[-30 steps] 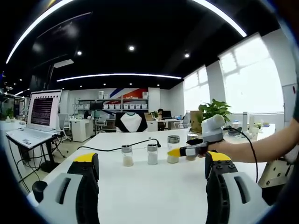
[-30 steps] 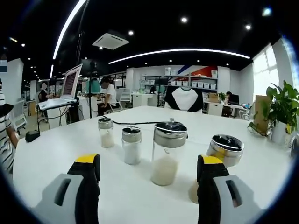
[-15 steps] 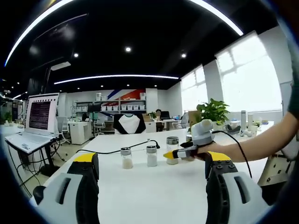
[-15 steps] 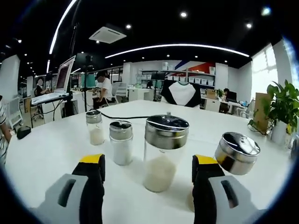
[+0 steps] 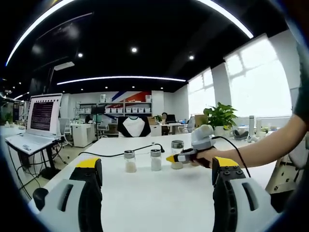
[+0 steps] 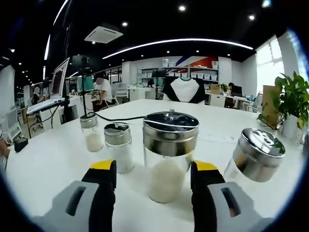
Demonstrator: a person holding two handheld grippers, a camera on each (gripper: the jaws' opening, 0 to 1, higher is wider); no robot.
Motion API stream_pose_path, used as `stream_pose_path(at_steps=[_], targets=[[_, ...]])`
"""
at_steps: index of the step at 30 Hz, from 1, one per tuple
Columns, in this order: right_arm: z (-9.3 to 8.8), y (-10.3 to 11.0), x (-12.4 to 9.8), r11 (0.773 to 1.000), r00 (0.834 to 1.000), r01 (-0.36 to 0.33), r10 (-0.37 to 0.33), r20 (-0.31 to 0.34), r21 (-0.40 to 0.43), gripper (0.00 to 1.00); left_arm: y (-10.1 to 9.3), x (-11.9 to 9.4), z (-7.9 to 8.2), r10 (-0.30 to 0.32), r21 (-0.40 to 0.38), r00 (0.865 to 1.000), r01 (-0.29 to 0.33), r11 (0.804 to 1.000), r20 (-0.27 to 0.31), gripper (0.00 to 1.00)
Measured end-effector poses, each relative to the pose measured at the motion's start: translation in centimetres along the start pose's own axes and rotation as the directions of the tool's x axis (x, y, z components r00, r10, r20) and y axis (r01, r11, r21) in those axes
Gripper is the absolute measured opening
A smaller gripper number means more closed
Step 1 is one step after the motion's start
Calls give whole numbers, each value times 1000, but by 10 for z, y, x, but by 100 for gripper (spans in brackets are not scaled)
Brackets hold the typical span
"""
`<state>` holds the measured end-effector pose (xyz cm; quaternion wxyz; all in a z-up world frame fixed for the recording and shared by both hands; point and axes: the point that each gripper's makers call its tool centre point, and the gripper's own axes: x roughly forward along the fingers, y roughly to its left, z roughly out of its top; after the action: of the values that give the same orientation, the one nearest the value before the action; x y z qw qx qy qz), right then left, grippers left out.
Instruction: Rotate the seasoning bottle until the label or dispensing opening points toward the visible target arrow and the bottle remains upright within the marked orientation range
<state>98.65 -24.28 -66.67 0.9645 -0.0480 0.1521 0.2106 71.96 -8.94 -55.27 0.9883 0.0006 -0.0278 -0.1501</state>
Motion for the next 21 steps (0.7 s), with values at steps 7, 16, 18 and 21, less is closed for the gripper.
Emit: stream_pose_path(at_steps=[7,16,18,21], targets=[[-1,-9,7,999,999,34,-33,-24,24,50,-2,-1,-1,-4,0,1000,4,1000,-4,100],[-5,-18,9,998,997,63,-63,-41,-4,39,-4,1,-1,-5,-6,1000,5,1000,-1,100],[-5,-18,9,998,997,64,-64,-42,2,39,-4,1,-1,-7,-7,1000,7,1000,-1,100],[-5,-17,8,998,997,59,-59,-45,-2,39,-5,2,-1,-7,-11,1000,7,1000,1,100]])
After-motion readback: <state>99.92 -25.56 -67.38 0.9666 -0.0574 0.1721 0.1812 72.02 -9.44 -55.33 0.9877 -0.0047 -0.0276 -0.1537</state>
